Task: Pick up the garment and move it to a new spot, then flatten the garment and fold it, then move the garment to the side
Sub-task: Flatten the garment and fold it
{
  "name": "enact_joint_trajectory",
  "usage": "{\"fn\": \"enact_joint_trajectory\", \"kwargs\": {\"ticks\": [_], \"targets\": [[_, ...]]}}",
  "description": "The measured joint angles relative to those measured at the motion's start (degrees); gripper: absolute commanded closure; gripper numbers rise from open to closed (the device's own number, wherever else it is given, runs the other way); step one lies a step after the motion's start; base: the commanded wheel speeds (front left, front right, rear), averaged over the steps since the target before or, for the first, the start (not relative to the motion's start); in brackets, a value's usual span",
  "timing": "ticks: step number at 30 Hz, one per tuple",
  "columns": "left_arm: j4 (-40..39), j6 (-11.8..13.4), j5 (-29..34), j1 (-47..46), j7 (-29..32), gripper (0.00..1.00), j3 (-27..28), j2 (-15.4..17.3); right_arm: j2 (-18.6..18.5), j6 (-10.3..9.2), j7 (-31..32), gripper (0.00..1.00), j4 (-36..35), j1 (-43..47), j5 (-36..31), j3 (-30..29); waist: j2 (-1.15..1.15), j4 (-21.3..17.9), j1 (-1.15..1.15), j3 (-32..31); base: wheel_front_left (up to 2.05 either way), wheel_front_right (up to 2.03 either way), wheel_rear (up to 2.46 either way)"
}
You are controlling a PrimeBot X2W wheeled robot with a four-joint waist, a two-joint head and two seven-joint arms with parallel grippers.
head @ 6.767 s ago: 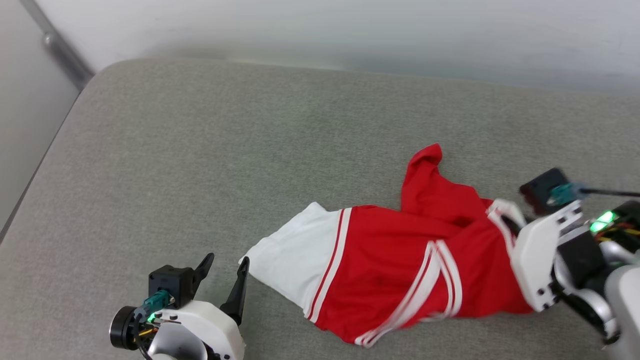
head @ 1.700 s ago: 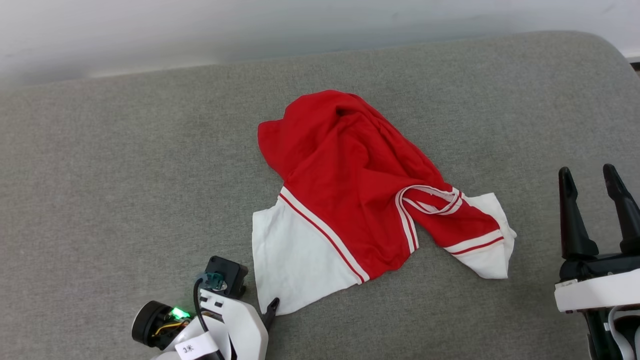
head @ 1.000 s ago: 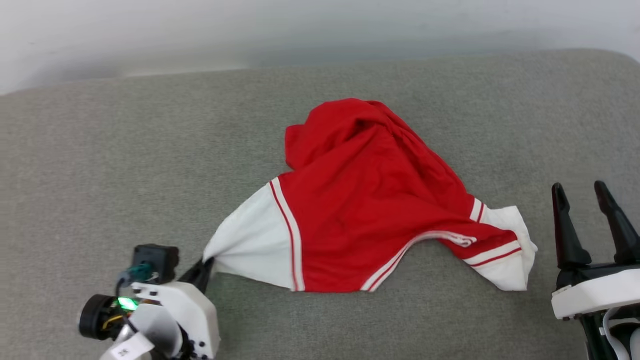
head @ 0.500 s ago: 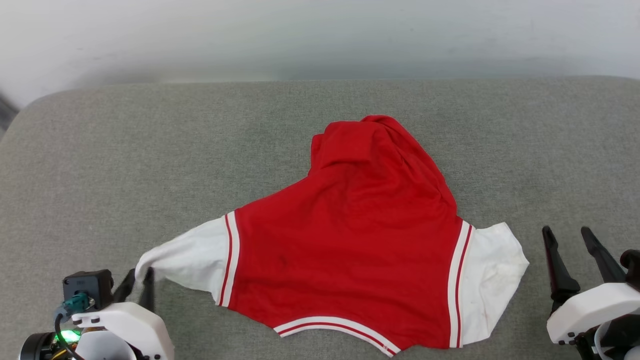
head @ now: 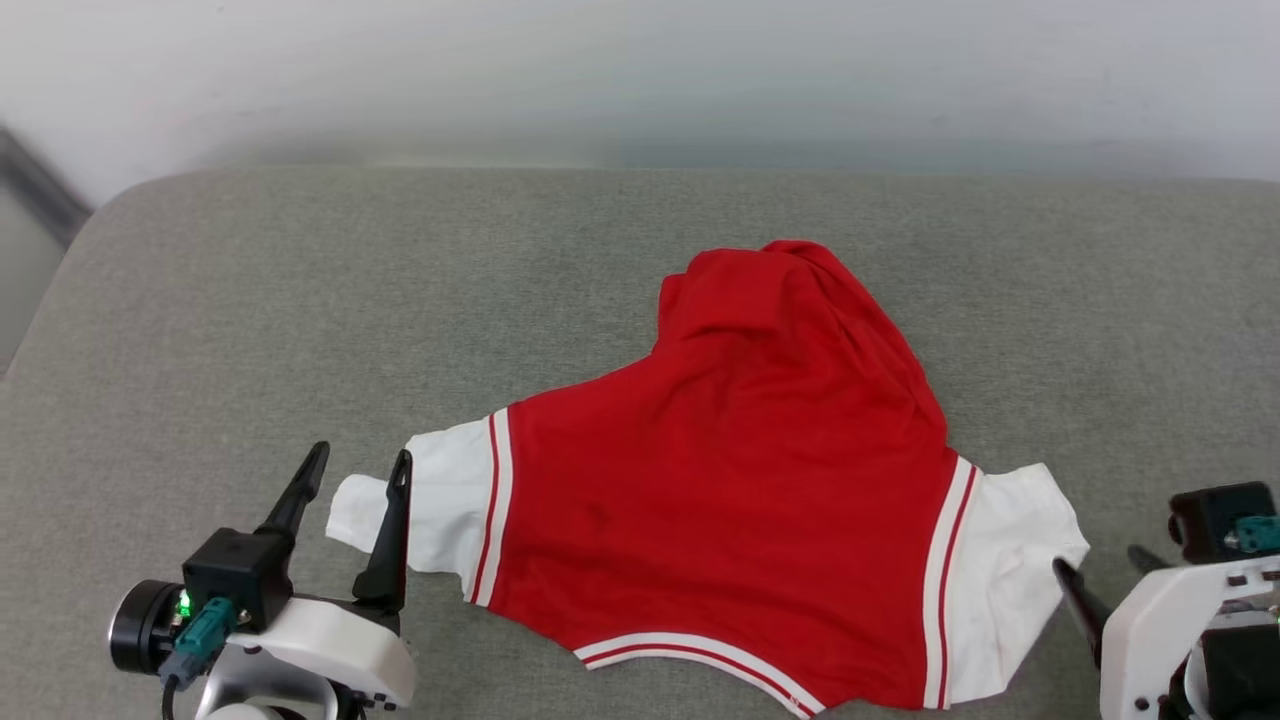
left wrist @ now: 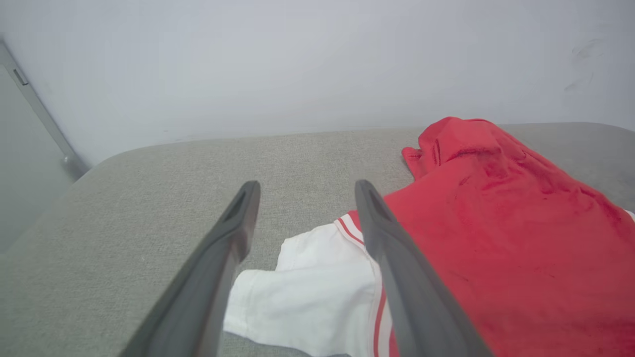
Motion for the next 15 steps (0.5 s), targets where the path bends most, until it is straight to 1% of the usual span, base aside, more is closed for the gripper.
{"fn": "enact_joint_trajectory", "kwargs": {"ticks": [2, 3, 6, 10, 15], "targets": [[0.33, -0.34, 0.51, -0.25, -1.58, 0.0, -0.44, -0.3, -0.57, 0.02, 5.89, 0.0, -2.4, 1.05, 0.01, 0.86, 0.0, 0.57, 0.0, 0.08, 0.0, 0.0, 0.0], [0.46, -0.37, 0.54, -0.44, -2.09, 0.0, -0.68, -0.41, -0.21, 0.01, 8.56, 0.0, -3.24, 1.31, 0.03, 0.45, 0.0, 0.82, 0.0, 0.16, 0.0, 0.0, 0.0], [1.03, -0.67, 0.6, -1.06, -2.76, 0.0, -1.32, -0.93, 0.07, 0.01, 13.9, 0.0, -5.03, 1.43, -1.44, 0.41, 0.0, 1.5, 0.0, 0.56, 0.0, 0.0, 0.0], [1.87, -0.88, 0.66, -1.76, -3.22, 0.0, -1.89, -1.4, 1.2, 0.0, 17.03, 0.0, -4.0, 1.12, -2.22, 0.63, 0.0, 2.47, 0.0, 1.39, 0.0, 0.0, 0.0], [2.65, -1.13, 0.59, -2.49, -3.43, 0.0, -2.16, -1.44, 1.69, 0.01, 17.67, 0.0, 0.31, -0.76, -2.91, 1.62, 0.0, 3.69, 0.0, 2.77, 0.0, 0.0, 0.0]]}}
